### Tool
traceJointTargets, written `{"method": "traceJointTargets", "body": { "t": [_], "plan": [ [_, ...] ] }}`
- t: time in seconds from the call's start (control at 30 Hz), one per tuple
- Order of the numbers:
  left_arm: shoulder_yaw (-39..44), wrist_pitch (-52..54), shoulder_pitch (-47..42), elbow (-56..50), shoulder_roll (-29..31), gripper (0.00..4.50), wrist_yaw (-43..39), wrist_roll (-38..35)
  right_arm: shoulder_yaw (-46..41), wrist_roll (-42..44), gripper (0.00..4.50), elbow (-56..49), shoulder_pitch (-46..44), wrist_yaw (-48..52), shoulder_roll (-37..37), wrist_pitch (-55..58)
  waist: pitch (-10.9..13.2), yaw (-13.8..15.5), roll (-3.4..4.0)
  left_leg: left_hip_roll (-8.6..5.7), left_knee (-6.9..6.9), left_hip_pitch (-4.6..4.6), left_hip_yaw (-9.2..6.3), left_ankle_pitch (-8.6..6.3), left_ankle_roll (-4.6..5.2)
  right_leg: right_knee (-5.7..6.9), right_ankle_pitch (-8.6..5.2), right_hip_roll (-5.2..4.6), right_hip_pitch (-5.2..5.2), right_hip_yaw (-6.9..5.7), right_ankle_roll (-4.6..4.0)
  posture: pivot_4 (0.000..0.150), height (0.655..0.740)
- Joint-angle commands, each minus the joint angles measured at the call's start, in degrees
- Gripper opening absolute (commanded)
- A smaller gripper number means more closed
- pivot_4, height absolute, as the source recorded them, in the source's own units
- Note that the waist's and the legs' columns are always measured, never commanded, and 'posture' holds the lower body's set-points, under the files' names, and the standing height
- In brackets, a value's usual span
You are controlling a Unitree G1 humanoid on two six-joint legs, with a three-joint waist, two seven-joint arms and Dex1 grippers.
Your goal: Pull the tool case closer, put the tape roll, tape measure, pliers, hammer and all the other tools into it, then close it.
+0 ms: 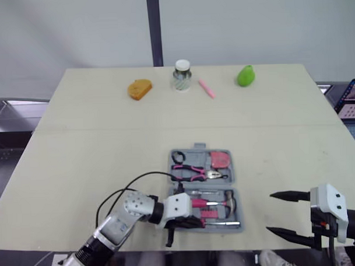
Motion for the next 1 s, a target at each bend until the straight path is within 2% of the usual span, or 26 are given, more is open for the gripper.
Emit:
{"method": "traceJointTargets", "body": {
  "t": [0.03, 0.53, 1.0],
  "plan": [
    [-4.77, 2.70, 2.87, 6.81, 1.59, 0.03, -1.27, 4.05, -1.98, 0.44, 4.50, -1.04, 0.15, -0.29, -0.16, -0.06, -0.18, -0.01, 0.09, 0.00, -0.04, 0.02, 0.00, 0.00, -0.01, -0.06, 0.00, 0.00, 0.02, 0.03, 0.00, 0.150, 0.6950],
    [-6.88, 4.38, 1.54, 9.66, 1.24, 0.03, -2.19, 5.41, -1.87, 0.47, 4.50, -1.06, 0.01, -0.06, -0.53, 0.12, -0.40, 0.09, 0.23, 0.06, -0.09, 0.05, -0.01, -0.05, -0.05, -0.26, 0.00, -0.09, 0.11, 0.09, 0.00, 0.150, 0.6950],
    [-8.39, 4.08, 0.29, 11.45, 0.35, 0.03, -2.43, 5.94, -1.35, 0.15, 4.50, -1.35, -0.36, -0.69, -0.26, 0.63, -0.63, 0.09, 0.58, 0.19, -0.12, 0.35, -0.07, -0.43, -0.02, -0.84, 0.00, -0.08, 0.68, 0.03, 0.00, 0.150, 0.6950]
  ]
}}
